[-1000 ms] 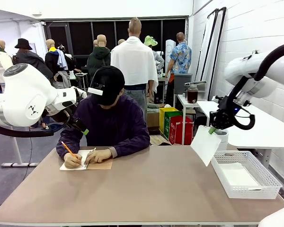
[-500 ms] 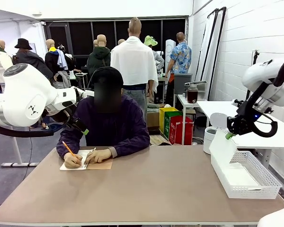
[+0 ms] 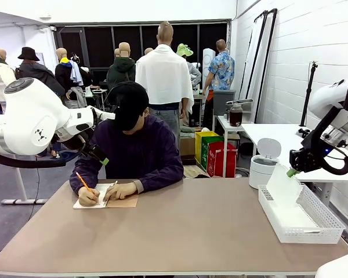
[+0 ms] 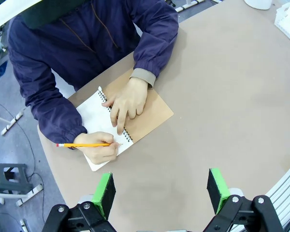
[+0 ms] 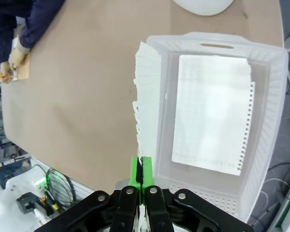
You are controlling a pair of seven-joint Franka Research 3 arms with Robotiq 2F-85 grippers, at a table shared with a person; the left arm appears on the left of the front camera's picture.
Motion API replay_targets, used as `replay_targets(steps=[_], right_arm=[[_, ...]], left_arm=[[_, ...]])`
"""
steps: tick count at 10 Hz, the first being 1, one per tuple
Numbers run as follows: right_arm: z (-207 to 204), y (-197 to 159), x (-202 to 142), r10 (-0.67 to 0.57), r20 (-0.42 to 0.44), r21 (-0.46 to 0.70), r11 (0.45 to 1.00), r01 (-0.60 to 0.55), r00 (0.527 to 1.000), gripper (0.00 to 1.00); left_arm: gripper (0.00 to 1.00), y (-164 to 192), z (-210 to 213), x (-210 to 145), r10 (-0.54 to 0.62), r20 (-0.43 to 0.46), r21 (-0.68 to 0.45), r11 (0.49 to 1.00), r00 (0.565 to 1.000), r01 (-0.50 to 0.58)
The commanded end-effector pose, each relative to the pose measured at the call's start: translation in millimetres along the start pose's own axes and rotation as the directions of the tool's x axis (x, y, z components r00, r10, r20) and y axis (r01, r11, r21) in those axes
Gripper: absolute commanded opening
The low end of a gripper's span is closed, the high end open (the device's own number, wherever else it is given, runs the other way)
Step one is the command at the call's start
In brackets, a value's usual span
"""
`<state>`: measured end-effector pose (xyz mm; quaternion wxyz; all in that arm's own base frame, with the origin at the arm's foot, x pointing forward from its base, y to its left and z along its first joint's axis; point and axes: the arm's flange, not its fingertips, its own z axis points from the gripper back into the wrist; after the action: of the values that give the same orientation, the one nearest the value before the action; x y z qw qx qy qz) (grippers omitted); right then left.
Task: Sort the paper based on its condition.
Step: If a person hands you a paper, place it in the Organizing basket , and if it's crumpled, put it in the Trash can.
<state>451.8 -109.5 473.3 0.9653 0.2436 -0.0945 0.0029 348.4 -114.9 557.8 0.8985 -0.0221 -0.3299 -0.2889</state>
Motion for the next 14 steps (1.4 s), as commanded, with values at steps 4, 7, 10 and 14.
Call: replay_targets(steps=[4, 7, 10, 14], right_arm=[[-30.7, -27.1, 11.4, -0.028, -0.009, 0.077, 0.997, 0.029, 1.000, 0.00], [-51.8, -42.3, 0.4, -0.079, -0.011, 0.079, 0.994, 0.080, 0.997, 0.00], [-67.5, -53.8, -9.7, -0.135, -0.054, -0.012, 0.991, 0.135, 0.989, 0.00], [-88.2, -53.9, -5.2, -0.198, -0.107, -0.100, 0.977, 0.188, 0.974, 0.00]], left_arm=[[1.00, 1.4, -0.4, 0.8, 0.002, 0.005, -0.001, 1.000, 1.000, -0.002], [1.00, 1.4, -0.4, 0.8, 0.002, 0.005, -0.001, 1.000, 1.000, -0.002], [1.00, 1.4, -0.4, 0.8, 0.002, 0.005, -0.001, 1.000, 1.000, -0.002], [1.00, 1.4, -0.4, 0.8, 0.002, 0.005, -0.001, 1.000, 1.000, -0.002]])
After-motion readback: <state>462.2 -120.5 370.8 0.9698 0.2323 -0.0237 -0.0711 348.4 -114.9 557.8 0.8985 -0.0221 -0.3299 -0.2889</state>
